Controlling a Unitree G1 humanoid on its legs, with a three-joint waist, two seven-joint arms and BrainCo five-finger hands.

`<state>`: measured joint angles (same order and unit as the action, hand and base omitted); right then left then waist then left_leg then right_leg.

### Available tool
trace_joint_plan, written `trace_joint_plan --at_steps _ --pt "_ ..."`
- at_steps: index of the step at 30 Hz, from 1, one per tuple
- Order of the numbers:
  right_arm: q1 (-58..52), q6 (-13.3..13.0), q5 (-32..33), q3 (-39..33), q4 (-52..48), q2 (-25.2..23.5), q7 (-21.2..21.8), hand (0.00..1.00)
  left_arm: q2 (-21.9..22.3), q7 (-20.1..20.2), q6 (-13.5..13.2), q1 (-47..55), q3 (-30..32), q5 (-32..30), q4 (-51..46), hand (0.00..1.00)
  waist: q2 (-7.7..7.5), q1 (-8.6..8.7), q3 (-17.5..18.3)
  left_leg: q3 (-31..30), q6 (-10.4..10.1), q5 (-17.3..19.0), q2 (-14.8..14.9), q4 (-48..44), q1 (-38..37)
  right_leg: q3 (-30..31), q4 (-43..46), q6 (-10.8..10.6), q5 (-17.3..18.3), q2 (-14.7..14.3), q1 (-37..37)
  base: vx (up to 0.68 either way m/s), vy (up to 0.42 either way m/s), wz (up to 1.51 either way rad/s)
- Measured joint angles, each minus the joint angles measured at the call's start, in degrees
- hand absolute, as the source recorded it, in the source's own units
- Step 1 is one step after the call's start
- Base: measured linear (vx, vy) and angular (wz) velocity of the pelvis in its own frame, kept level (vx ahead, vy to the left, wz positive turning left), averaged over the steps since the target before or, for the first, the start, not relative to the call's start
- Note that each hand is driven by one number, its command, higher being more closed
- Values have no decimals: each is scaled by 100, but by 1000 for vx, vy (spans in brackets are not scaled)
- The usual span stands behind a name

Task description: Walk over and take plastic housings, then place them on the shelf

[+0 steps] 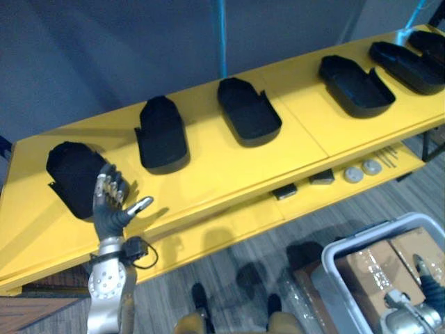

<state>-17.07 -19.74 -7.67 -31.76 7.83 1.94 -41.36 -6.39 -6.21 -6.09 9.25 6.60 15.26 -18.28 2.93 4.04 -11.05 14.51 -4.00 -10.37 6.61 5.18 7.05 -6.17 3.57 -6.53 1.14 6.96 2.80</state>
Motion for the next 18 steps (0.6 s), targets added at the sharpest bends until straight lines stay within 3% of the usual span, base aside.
trace_joint_plan --at_steps 8,18 --pt "14 1 -110 9 236 -26 0 0 0 -97 85 -45 -67 59 193 0 -37 1 -45 17 -3 4 -1 0 -18 11 20 7 4 4 -2 0 0 0" --pt "10 96 -121 222 438 -125 -23 0 4 -927 86 -148 -49 -15 449 0 -122 -6 -148 28 -3 32 -6 0 0 18 8 -4 11 10 16 0 0 0"
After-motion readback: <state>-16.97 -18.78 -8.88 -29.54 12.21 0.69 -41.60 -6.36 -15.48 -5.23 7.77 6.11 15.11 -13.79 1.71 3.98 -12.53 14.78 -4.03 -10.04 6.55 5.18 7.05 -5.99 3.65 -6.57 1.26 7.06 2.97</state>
